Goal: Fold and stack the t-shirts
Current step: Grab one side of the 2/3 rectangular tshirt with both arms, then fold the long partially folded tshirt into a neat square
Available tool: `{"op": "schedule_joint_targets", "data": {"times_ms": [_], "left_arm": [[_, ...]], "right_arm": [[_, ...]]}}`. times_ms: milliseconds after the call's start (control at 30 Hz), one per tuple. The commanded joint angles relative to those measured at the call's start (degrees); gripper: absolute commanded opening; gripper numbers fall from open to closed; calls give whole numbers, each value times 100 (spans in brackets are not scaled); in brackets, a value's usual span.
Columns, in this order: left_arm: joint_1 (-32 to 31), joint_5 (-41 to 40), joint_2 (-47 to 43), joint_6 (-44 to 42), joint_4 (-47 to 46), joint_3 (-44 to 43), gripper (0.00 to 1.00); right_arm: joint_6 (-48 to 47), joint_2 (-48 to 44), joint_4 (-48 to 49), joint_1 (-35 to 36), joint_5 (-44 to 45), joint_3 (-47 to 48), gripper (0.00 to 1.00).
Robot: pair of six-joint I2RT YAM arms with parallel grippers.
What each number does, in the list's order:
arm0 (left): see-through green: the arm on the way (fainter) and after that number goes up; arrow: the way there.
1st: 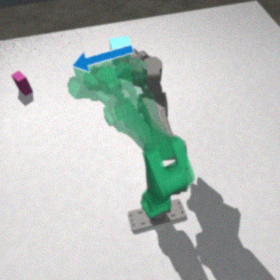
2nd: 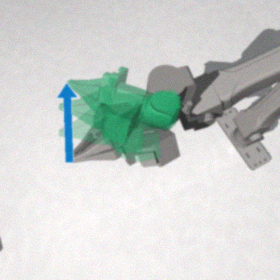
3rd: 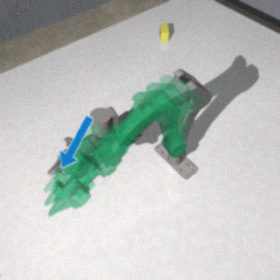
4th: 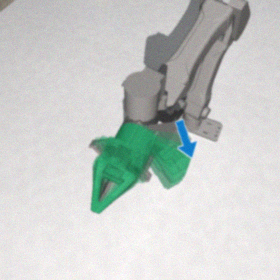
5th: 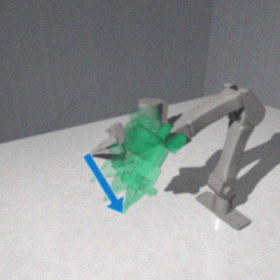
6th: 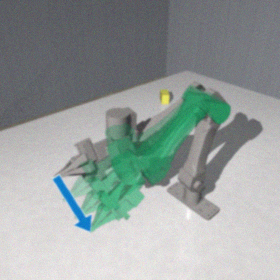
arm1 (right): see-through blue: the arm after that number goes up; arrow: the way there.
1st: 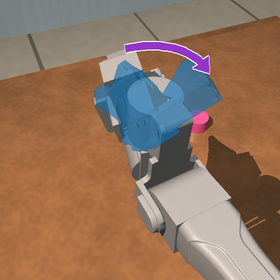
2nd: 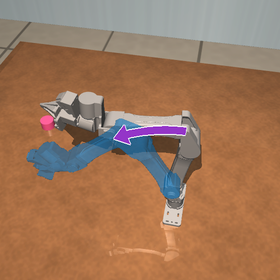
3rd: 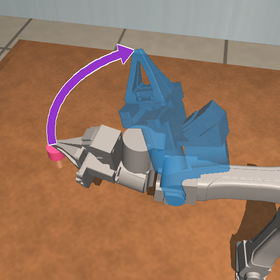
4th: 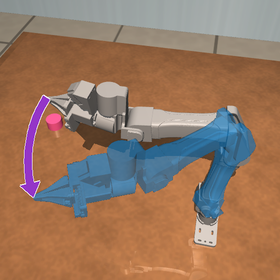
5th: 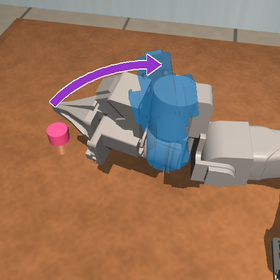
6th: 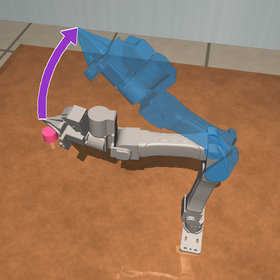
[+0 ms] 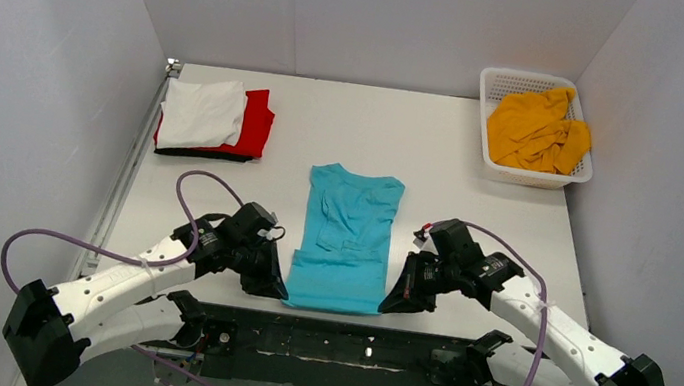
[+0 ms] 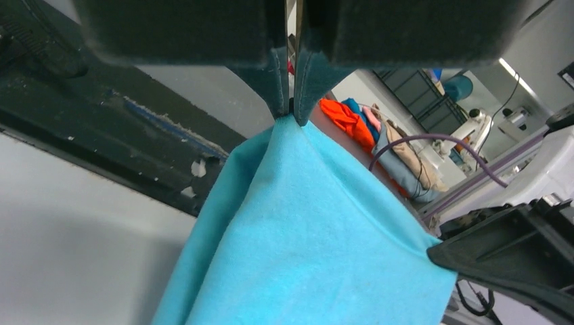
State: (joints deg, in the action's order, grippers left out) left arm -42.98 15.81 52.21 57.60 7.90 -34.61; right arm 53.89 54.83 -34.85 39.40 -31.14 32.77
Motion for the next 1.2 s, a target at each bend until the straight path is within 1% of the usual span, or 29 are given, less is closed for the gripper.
{"op": "schedule_joint_targets", "data": {"times_ms": [0, 133, 233, 400, 533, 567, 600, 667, 733, 833, 867, 933, 1000, 1167], "left_arm": [[-6, 393, 36, -196, 819, -297, 0], [19, 254, 272, -503, 753, -754, 0], [175, 200, 650, -789, 914, -1299, 0], [560, 220, 1117, -1059, 703, -1815, 0], [956, 285, 1427, -1266, 569, -2188, 0], [1071, 346, 1551, -1300, 492, -2291, 0], [1335, 500, 1847, -1354, 286, -2550, 0], [1548, 622, 2151, -1383, 69, -2730, 0], [1812, 921, 2603, -1359, -38, -3075, 0], [2173, 983, 3121, -1419, -38, -3506, 0], [2422, 1216, 3465, -1329, -79, -3772, 0], [2539, 1180, 3726, -1336, 50, -3952, 0], [2661, 1231, 3996, -1264, -46, -4083, 0], [2864, 1171, 4523, -1327, 74, -4502, 0]], "right_arm": [[-295, -113, -710, 2, -260, 552, 1], [-761, 115, -1125, -49, 106, 1249, 1], [-964, 266, -1184, -187, 417, 1667, 1], [-1150, 550, -1238, -787, 423, 2213, 1], [-1206, 775, -1046, -1072, 434, 2632, 1], [-1220, 889, -1003, -1138, 467, 2778, 1], [-1228, 1151, -860, -1238, 520, 3093, 1], [-1220, 1408, -742, -1354, 565, 3370, 1], [-1222, 1711, -687, -1530, 663, 3704, 1], [-1250, 2144, -610, -1707, 731, 4130, 1], [-1307, 2519, -553, -1831, 619, 4440, 1], [-1347, 2872, -568, -1912, 591, 4682, 1], [-1408, 3201, -583, -1965, 623, 4911, 1], [-1467, 3791, -680, -2086, 756, 5302, 1]]}}
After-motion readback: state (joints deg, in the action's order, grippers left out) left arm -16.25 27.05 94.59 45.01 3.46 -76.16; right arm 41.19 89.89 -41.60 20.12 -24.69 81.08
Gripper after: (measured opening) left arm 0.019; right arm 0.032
